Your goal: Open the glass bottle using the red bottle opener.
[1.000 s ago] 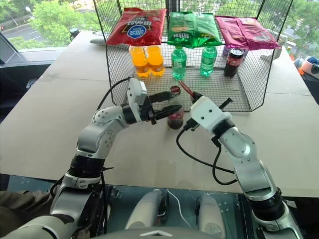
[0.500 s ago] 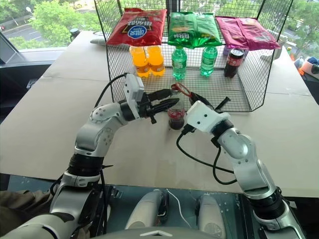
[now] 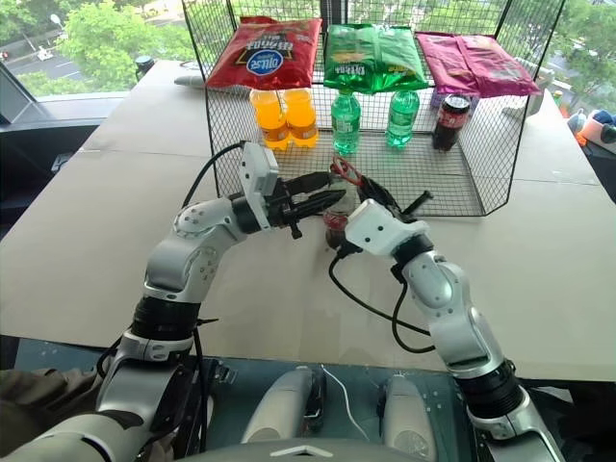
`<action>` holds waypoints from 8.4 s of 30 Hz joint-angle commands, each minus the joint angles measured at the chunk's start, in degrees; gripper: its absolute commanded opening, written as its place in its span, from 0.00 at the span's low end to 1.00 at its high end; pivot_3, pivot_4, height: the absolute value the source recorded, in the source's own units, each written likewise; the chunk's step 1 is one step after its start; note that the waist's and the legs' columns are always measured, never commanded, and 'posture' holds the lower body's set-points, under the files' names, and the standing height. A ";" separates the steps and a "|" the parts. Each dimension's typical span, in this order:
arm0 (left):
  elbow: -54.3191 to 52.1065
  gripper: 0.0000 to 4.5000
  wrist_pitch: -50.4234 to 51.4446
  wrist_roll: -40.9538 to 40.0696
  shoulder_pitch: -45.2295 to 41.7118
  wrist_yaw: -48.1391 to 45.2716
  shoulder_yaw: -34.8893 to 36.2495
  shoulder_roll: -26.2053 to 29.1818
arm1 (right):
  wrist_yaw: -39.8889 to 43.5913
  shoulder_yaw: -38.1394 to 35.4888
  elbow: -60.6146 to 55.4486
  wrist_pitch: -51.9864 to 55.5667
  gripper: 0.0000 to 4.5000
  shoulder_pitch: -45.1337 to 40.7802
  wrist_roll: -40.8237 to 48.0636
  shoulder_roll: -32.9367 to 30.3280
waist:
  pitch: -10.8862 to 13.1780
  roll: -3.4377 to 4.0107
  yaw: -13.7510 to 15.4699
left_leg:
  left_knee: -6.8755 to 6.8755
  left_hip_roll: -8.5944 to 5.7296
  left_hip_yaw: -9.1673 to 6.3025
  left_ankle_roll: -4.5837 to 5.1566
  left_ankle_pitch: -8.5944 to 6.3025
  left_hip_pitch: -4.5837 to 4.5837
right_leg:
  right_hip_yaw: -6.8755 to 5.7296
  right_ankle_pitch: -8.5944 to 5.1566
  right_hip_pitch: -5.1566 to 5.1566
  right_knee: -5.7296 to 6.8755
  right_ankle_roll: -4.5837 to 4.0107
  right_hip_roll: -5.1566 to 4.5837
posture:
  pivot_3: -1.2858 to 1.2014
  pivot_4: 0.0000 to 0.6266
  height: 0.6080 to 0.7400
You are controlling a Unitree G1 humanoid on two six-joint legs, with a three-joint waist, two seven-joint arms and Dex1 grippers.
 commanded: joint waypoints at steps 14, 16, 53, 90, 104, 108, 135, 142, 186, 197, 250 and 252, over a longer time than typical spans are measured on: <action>-0.39 0.26 -0.56 0.84 -0.75 0.36 -0.82 -0.44 | 11.23 0.42 -3.27 -1.53 0.00 -4.57 -12.07 -10.66 | 0.00 0.00 0.02 | 0.00 0.01 0.00 0.01 -0.01 0.07 | 0.00 -0.04 0.01 0.02 0.04 -0.01 | 0.52 0.24 1.00; -0.42 0.26 -0.78 1.09 -0.30 0.38 -0.97 -0.46 | 13.71 -0.25 -3.78 -2.16 0.00 -5.81 -11.70 -12.69 | -0.01 0.00 0.02 | 0.00 0.02 0.00 0.01 -0.01 0.08 | 0.00 -0.03 0.01 0.02 0.03 -0.02 | 0.52 0.24 1.00; 1.12 0.26 -0.53 1.73 -1.48 -0.75 -2.75 -0.02 | 28.70 -4.25 1.55 -14.68 0.00 -18.41 -5.06 -29.14 | -0.01 0.01 1.34 | 0.03 -0.02 0.00 0.03 -0.02 0.06 | -0.06 -0.01 0.04 -0.02 -0.01 -0.14 | 0.52 0.24 1.00; -1.51 0.26 1.34 -0.18 -0.83 -1.71 -2.46 -0.33 | 22.61 -2.79 -1.13 6.73 0.00 -12.91 -5.53 -8.63 | -0.01 0.01 0.06 | -0.02 0.01 0.00 0.02 -0.03 0.06 | -0.05 0.00 0.02 -0.02 -0.03 -0.11 | 0.52 0.24 1.00; 0.10 0.26 0.14 0.11 -1.48 -2.67 -2.63 -0.29 | 17.73 -2.83 1.14 7.26 0.00 -13.25 -5.98 -4.48 | 0.00 0.02 0.02 | -0.04 0.01 0.00 0.02 -0.03 0.06 | -0.05 0.01 0.00 -0.02 -0.05 -0.11 | 0.52 0.24 1.00; 0.65 0.26 -0.15 0.21 -1.73 -2.92 -2.63 -0.20 | 17.11 -3.42 -0.35 8.85 0.00 -12.04 -6.22 -4.13 | 0.00 0.02 0.02 | -0.04 0.01 0.00 0.02 -0.03 0.06 | -0.05 0.01 0.00 -0.02 -0.05 -0.11 | 0.52 0.24 1.00; 4.68 0.26 -3.25 1.75 -3.61 -4.36 -2.23 -0.28 | 16.54 -10.18 -13.78 27.70 0.00 -6.46 -1.03 3.71 | 0.00 0.02 0.04 | -0.12 0.01 -0.02 0.02 -0.03 0.02 | -0.06 0.01 -0.02 -0.09 -0.05 -0.12 | 0.52 0.24 1.00; 5.20 0.26 -3.55 1.80 -4.08 -3.87 -2.18 -1.03 | 17.07 -13.25 -16.74 36.35 0.00 -7.90 3.64 5.02 | 0.01 0.03 0.05 | -0.12 0.01 -0.03 0.02 -0.04 0.02 | -0.07 0.02 -0.03 -0.09 -0.06 -0.12 | 0.52 0.24 1.00; -4.96 0.99 9.40 -9.56 -9.13 -1.63 6.50 4.73 | 19.07 -50.29 -30.08 82.20 0.00 -25.43 45.38 13.08 | 0.14 0.21 -0.08 | -0.38 0.01 -0.07 0.03 -0.03 -0.19 | -0.11 0.13 -0.19 -0.26 -0.06 -0.10 | 0.52 0.24 1.00; -7.61 0.99 29.18 -27.91 -15.03 -1.67 9.97 6.50 | 18.97 -62.30 -31.83 86.44 0.00 -23.76 73.91 16.98 | 0.19 0.30 -0.40 | -0.49 -0.03 -0.07 0.04 -0.03 -0.17 | -0.09 0.20 -0.17 -0.31 0.11 -0.08 | 0.52 0.24 1.00; -2.18 0.00 40.39 -38.37 -19.16 -3.34 10.58 4.10 | -14.81 -23.68 -20.02 38.52 0.53 -10.45 132.46 -27.25 | 0.38 -0.02 0.05 | -0.47 0.00 -0.07 0.10 -0.05 -0.34 | -0.07 0.17 -0.16 -0.64 0.05 -0.06 | 0.52 0.24 1.00; -2.35 0.00 40.31 -38.65 -19.05 -2.32 10.98 3.59 | -15.74 -22.83 -19.98 37.71 0.53 -10.53 132.37 -26.97 | 0.38 -0.02 0.02 | -0.44 0.00 -0.07 0.10 -0.05 -0.35 | -0.07 0.18 -0.15 -0.64 0.07 -0.07 | 0.52 0.24 1.00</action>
